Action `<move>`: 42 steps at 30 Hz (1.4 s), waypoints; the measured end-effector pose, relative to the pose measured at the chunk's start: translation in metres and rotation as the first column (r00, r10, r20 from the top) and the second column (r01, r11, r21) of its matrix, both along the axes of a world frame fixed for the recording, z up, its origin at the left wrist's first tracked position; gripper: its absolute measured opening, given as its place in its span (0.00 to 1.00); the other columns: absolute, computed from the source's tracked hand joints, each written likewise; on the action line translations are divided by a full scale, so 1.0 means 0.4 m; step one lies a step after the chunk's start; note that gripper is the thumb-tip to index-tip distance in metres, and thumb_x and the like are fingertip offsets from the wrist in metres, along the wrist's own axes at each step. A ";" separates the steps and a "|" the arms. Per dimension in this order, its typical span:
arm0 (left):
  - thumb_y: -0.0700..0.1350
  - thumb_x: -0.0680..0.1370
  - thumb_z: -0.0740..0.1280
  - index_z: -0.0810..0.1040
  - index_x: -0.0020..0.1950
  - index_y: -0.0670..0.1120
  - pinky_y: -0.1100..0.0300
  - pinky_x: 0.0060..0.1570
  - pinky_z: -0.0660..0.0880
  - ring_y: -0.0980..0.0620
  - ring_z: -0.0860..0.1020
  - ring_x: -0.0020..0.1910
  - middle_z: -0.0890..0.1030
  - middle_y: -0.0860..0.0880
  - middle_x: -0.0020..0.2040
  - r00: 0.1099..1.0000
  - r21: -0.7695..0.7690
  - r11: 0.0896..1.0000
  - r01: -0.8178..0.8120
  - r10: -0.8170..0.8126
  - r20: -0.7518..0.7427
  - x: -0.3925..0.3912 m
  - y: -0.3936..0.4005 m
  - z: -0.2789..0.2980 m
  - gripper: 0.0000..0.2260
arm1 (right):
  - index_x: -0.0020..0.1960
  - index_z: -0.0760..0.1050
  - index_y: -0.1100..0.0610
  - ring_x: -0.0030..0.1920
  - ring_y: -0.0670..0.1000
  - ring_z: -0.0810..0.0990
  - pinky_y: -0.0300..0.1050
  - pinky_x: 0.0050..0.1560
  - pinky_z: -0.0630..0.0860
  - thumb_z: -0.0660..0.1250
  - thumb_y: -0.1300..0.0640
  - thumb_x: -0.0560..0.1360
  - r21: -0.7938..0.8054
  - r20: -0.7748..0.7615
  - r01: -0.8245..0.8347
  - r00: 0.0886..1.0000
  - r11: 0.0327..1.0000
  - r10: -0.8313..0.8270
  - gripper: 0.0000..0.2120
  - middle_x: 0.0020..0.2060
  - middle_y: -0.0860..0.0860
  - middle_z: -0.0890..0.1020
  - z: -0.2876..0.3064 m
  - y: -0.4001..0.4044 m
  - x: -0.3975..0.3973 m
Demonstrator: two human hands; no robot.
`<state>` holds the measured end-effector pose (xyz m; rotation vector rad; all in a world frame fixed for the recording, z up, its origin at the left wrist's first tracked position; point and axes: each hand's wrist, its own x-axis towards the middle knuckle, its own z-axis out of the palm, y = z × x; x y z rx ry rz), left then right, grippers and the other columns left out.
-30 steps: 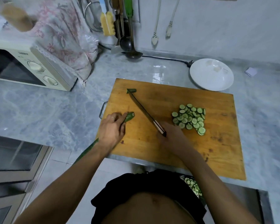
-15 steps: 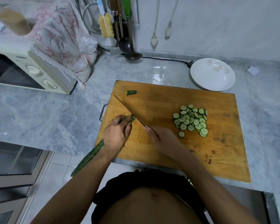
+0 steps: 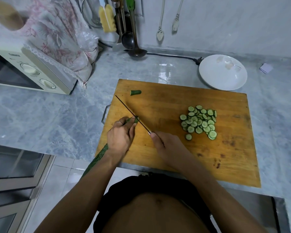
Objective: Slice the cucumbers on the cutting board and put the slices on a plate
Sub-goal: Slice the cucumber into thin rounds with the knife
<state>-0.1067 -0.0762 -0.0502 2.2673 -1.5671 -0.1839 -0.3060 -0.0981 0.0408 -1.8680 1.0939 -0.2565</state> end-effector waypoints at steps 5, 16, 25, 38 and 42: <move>0.53 0.80 0.62 0.82 0.59 0.52 0.55 0.38 0.75 0.45 0.79 0.52 0.81 0.52 0.59 1.000 -0.052 0.998 0.025 -0.024 0.017 0.005 0.002 -0.015 0.13 | 0.38 0.68 0.45 0.32 0.46 0.72 0.43 0.34 0.67 0.54 0.49 0.85 0.015 -0.006 -0.012 1.000 1.000 0.013 0.17 0.30 0.47 0.74 0.004 -0.005 0.000; 0.52 0.78 0.65 0.83 0.58 0.54 0.56 0.38 0.78 0.48 0.79 0.53 0.82 0.53 0.59 0.999 -0.113 0.993 -0.037 0.034 -0.030 -0.008 0.005 -0.017 0.12 | 0.40 0.71 0.58 0.36 0.53 0.75 0.50 0.40 0.66 0.55 0.51 0.85 -0.043 -0.002 -0.029 1.000 0.999 0.028 0.19 0.30 0.48 0.72 -0.052 -0.056 0.047; 0.51 0.77 0.69 0.83 0.59 0.55 0.56 0.45 0.78 0.50 0.77 0.58 0.81 0.55 0.59 0.973 -0.056 0.991 -0.125 0.112 -0.202 -0.017 -0.001 0.012 0.11 | 0.36 0.67 0.46 0.34 0.45 0.74 0.46 0.38 0.66 0.55 0.51 0.85 -0.048 0.006 -0.033 0.999 0.998 0.033 0.18 0.29 0.45 0.72 -0.028 -0.077 0.000; 0.51 0.76 0.71 0.78 0.64 0.52 0.53 0.54 0.78 0.46 0.77 0.56 0.77 0.48 0.59 0.990 0.210 0.975 0.074 -0.047 -0.131 -0.072 -0.210 0.079 0.17 | 0.38 0.71 0.46 0.26 0.44 0.72 0.43 0.28 0.70 0.54 0.44 0.84 -0.047 0.091 0.190 0.978 0.981 -0.185 0.18 0.28 0.47 0.75 0.019 -0.116 -0.127; 0.43 0.77 0.67 0.80 0.61 0.49 0.53 0.54 0.77 0.45 0.78 0.54 0.77 0.46 0.58 0.986 0.248 0.957 0.150 -0.128 -0.104 -0.054 -0.244 0.083 0.13 | 0.36 0.70 0.46 0.27 0.44 0.72 0.41 0.31 0.68 0.54 0.45 0.84 -0.054 0.091 0.207 0.975 0.977 -0.201 0.18 0.27 0.46 0.73 0.018 -0.118 -0.136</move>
